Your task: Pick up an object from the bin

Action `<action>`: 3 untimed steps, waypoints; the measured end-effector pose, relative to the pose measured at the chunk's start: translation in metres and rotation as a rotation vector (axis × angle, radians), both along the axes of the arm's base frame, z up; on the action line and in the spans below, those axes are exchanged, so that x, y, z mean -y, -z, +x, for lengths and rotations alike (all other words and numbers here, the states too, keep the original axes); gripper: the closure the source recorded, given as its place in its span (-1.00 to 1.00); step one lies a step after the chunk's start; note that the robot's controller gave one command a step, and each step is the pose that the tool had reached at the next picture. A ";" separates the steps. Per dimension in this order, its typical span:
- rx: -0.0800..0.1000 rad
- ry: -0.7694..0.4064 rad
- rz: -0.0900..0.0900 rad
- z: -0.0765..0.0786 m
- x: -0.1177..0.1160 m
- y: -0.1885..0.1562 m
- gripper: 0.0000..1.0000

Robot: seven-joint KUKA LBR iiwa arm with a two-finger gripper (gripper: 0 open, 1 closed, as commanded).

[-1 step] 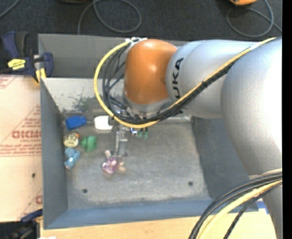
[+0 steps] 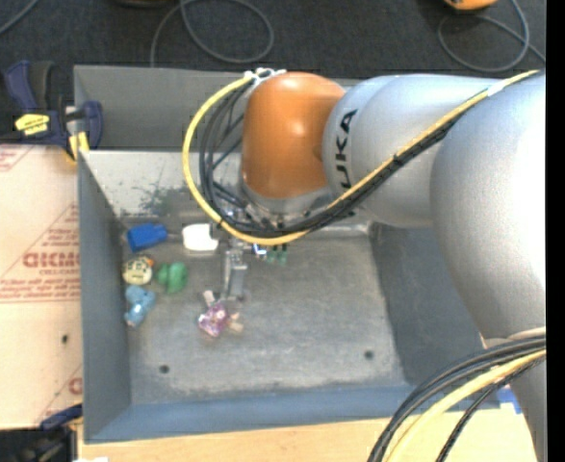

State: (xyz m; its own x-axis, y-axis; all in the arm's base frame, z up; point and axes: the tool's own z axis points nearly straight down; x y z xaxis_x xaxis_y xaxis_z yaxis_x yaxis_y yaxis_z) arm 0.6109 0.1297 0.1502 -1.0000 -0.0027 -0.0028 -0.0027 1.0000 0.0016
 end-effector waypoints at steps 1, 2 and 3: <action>0.000 0.000 0.000 0.000 0.000 0.000 -1.00; 0.009 -0.050 0.001 0.007 0.028 0.034 -1.00; 0.003 -0.131 -0.004 -0.030 0.025 0.058 -1.00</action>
Offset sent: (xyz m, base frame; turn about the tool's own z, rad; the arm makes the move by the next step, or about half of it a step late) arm 0.0096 -0.0473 -0.0603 -0.0678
